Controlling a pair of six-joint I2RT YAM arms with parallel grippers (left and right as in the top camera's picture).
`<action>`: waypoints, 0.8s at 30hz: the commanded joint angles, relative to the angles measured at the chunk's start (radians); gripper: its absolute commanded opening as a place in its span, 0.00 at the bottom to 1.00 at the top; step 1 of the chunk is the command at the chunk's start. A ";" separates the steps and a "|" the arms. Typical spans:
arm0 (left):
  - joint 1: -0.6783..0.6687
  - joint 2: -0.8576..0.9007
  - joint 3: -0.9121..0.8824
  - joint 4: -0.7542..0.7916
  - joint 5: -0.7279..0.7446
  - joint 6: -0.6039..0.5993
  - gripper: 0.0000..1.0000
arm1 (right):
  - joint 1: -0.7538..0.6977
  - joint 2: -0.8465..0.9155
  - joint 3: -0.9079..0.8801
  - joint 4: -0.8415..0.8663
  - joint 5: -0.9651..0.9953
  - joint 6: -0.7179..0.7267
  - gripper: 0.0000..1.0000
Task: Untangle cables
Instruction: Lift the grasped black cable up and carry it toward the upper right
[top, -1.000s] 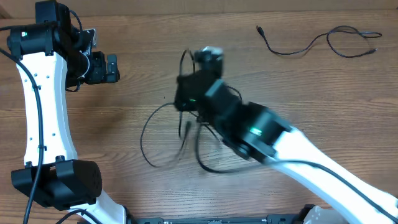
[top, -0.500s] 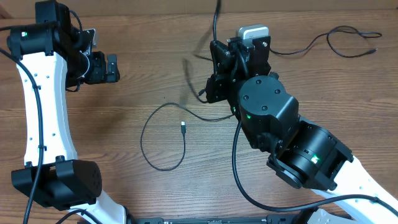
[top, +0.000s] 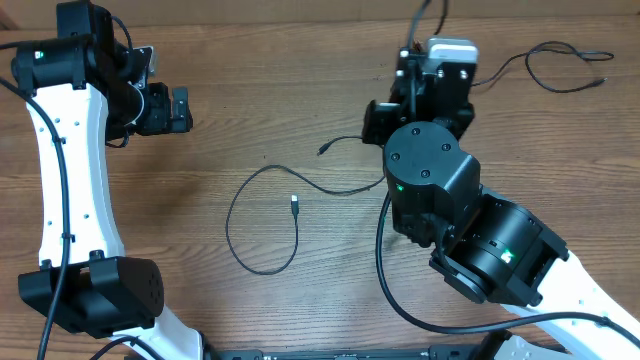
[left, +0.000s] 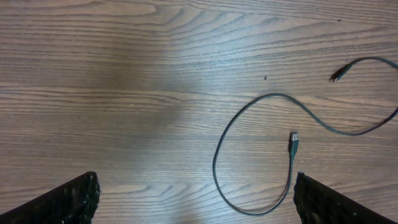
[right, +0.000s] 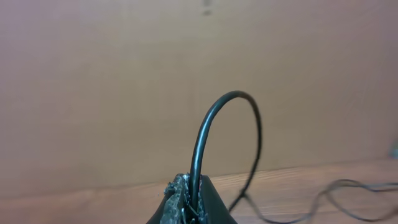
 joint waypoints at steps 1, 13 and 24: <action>-0.007 0.003 -0.004 -0.002 0.011 0.016 0.99 | -0.008 -0.012 0.018 -0.001 0.150 -0.010 0.04; -0.007 0.003 -0.004 -0.002 0.011 0.016 0.99 | -0.264 -0.012 0.018 -0.097 0.051 -0.008 0.04; -0.007 0.003 -0.004 -0.002 0.010 0.016 1.00 | -0.585 0.011 0.018 -0.218 -0.353 0.060 0.04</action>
